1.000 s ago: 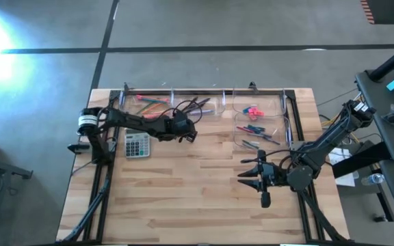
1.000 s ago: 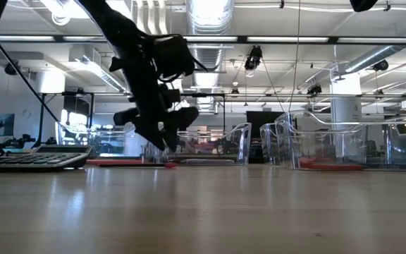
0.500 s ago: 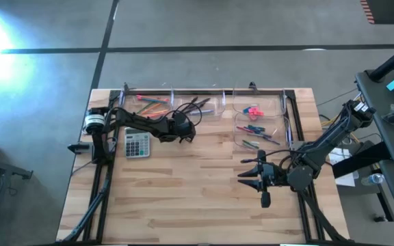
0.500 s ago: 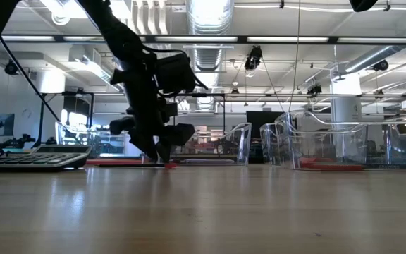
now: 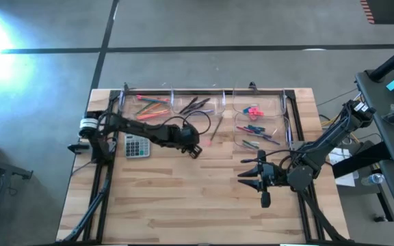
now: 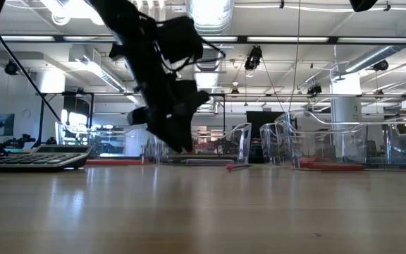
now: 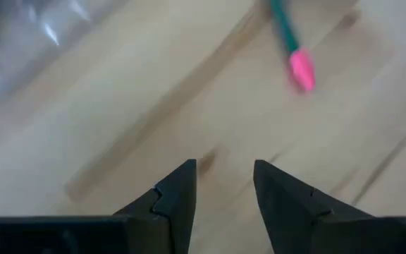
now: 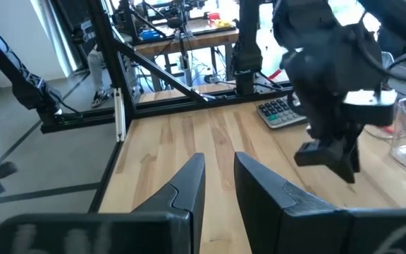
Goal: Sort crayons/erasers/pens/pencils in bins
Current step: Put the green pencil into the top left transparent bin
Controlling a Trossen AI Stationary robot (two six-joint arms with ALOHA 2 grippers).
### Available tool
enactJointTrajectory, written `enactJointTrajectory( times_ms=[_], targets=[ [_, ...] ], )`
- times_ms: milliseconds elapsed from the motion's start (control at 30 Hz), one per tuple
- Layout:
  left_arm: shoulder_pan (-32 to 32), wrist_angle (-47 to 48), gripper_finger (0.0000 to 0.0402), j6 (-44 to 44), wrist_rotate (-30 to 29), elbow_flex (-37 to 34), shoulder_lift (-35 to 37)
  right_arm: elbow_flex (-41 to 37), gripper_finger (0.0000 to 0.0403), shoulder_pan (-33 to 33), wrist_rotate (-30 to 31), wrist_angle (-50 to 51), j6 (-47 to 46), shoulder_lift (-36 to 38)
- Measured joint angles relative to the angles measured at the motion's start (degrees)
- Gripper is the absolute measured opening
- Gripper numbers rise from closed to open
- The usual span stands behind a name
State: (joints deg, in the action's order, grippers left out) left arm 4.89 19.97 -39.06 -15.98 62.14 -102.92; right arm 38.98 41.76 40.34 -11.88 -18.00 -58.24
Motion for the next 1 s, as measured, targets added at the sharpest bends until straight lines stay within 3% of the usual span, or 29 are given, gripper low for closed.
enactJointTrajectory(
  times_ms=[200,567,800,1000],
  targets=[
    [-2.8,-0.3,0.0129,8.8,-3.9,2.9,2.6,0.0,0.0068,0.0,0.1,0.0,0.1,0.0],
    [-3.3,-13.5,0.0134,15.5,-0.1,9.9,-3.1,0.0,0.0068,0.0,0.1,-0.9,0.7,0.0],
    [-4.1,-12.2,0.0195,16.0,2.2,19.7,-13.2,0.0,0.0068,0.0,0.1,-0.8,0.6,0.0],
    [-3.9,-6.6,0.0240,12.6,-4.1,24.3,-18.5,0.0,0.0068,0.6,0.1,-0.6,0.5,0.0]
  ],
)
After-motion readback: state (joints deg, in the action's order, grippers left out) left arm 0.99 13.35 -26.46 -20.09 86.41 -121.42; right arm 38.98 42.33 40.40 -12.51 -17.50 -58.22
